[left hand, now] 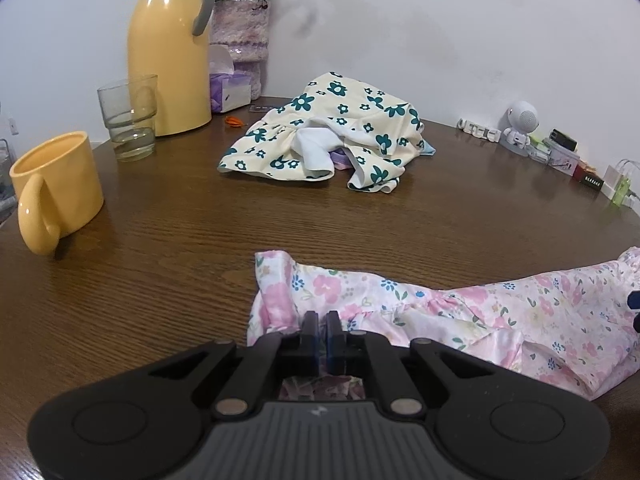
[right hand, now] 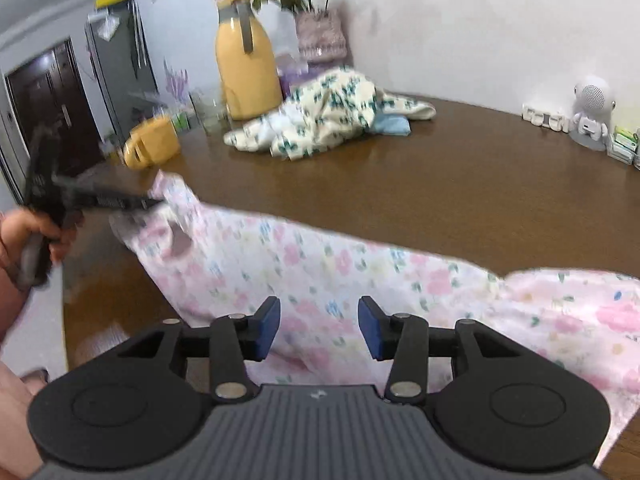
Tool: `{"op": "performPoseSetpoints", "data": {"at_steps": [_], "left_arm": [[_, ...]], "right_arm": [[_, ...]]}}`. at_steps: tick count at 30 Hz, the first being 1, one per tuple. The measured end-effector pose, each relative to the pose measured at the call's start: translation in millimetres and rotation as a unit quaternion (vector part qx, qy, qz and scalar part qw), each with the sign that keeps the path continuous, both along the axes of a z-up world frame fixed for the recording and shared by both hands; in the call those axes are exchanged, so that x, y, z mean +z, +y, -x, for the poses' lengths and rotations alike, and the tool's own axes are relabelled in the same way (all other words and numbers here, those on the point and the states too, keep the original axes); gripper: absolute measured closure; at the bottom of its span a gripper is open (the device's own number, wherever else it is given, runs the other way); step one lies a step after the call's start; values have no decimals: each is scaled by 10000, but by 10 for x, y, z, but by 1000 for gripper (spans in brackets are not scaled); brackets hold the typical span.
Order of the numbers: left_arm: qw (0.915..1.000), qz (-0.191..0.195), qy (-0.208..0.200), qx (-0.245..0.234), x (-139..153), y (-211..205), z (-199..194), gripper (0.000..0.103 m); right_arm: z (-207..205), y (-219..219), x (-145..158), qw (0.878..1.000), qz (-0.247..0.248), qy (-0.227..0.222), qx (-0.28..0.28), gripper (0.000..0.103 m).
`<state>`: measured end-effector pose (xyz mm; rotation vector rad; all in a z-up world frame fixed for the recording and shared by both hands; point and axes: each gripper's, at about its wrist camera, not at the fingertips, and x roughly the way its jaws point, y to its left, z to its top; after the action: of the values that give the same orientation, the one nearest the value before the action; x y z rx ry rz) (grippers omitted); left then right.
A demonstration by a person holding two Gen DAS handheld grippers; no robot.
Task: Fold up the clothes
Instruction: 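Lay the lifted strip end back down with the right gripper and open it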
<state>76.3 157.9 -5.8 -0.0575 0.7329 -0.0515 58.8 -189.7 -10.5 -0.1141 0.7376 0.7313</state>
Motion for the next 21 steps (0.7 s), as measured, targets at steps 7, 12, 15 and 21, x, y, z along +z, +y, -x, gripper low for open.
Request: {"op": "performPoseSetpoints", "data": {"at_steps": [7, 12, 15, 21], "left_arm": [[9961, -114, -461, -740, 390, -481, 206, 94], [9837, -25, -495, -1731, 438, -997, 295, 94], [9746, -40, -402, -2202, 349, -1308, 274, 92], [9687, -332, 67, -2461, 46, -1581, 260, 93]], "right_arm": [[75, 78, -47, 9998, 147, -119, 91, 66], [137, 59, 45, 9993, 167, -339, 68, 67], [84, -122, 140, 9976, 227, -551, -359, 66], [-244, -473, 155, 9884, 351, -808, -1240, 66]]}}
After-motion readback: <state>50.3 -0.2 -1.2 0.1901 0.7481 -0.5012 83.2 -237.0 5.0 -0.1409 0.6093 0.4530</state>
